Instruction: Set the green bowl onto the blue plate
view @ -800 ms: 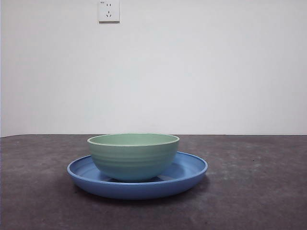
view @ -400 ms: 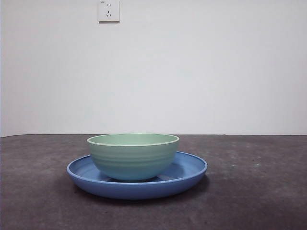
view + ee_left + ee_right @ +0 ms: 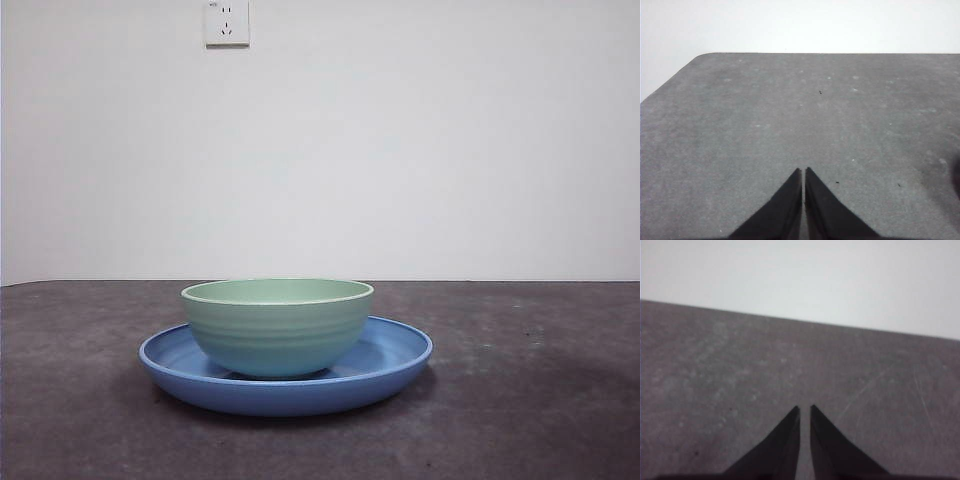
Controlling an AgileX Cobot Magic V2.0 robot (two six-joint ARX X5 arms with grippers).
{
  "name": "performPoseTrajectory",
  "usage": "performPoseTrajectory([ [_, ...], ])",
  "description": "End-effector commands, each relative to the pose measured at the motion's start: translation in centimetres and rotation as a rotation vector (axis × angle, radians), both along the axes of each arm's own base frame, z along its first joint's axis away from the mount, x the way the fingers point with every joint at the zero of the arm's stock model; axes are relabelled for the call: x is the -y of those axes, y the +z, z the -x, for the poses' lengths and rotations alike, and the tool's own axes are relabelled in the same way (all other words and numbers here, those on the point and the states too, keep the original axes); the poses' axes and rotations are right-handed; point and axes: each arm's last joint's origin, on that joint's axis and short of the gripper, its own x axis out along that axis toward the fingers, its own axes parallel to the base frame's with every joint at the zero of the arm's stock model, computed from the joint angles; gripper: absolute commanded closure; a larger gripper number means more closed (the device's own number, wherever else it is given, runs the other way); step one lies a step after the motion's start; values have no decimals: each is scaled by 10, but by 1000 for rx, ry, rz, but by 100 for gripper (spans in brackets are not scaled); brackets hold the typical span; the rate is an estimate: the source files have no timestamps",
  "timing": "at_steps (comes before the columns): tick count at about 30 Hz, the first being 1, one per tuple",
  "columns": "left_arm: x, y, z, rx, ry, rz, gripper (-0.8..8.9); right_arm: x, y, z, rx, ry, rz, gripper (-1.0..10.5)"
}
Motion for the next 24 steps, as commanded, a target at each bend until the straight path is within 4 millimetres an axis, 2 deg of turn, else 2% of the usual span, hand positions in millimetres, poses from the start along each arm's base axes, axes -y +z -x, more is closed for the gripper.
performPoseTrajectory([
  [1,0,-7,-1,-26,5,-5,802,0,-6,0,10,-9,-15,915],
  [14,0,-7,-1,-26,5,-5,802,1,-25,1,-104,-33,-26,915],
  [24,0,-7,-1,-26,5,-5,802,1,-25,1,-101,-53,-38,915],
])
